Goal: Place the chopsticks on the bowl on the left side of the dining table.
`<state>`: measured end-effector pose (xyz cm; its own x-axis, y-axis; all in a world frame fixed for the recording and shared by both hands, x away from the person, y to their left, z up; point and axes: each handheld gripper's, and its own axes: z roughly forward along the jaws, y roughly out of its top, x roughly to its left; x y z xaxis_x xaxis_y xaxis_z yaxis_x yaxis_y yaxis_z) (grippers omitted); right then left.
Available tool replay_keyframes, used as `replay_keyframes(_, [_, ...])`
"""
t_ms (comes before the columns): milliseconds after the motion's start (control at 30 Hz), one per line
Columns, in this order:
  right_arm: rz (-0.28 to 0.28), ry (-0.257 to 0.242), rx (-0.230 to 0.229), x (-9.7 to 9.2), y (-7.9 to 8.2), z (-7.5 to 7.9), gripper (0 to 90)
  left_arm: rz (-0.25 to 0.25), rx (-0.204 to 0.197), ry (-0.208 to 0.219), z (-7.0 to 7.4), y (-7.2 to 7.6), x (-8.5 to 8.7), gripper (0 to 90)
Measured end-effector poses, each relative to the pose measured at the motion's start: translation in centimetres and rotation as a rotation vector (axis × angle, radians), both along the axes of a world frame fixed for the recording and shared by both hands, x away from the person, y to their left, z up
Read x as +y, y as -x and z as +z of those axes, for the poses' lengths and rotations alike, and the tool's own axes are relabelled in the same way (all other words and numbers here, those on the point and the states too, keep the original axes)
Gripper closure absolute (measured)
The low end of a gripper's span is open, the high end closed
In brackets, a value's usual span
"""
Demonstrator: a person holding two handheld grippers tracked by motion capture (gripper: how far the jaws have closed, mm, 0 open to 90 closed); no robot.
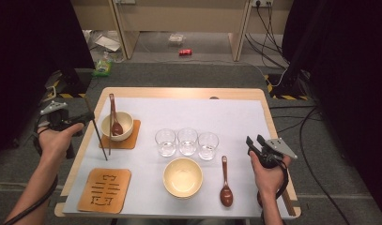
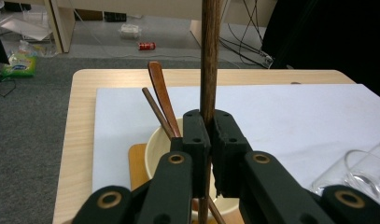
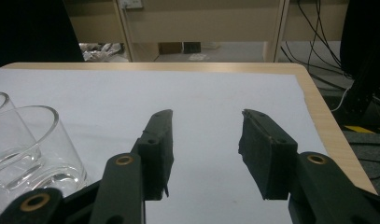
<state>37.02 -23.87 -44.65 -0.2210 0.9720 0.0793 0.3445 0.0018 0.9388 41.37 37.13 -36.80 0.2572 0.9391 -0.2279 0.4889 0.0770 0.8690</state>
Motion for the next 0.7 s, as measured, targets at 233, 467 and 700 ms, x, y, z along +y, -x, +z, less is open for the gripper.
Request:
replay_keyframes(233, [0.004, 0.004, 0.005, 0.0, -0.1, -0.2, 54.1, 0.02, 0.048, -0.001, -0.4, -2.9, -0.6, 84.4])
replay_keyframes(467, [0.007, 0.009, 0.009, 0.0, -0.1, -0.3, 54.1, 0.056, 0.105, 0.012, -1.6, -5.9, -1.0, 84.3])
replay_keyframes(700, [0.006, 0.007, 0.009, 0.1, -0.2, -0.3, 54.0, 0.108, 0.154, 0.038, -2.8, -7.8, -1.1, 84.3])
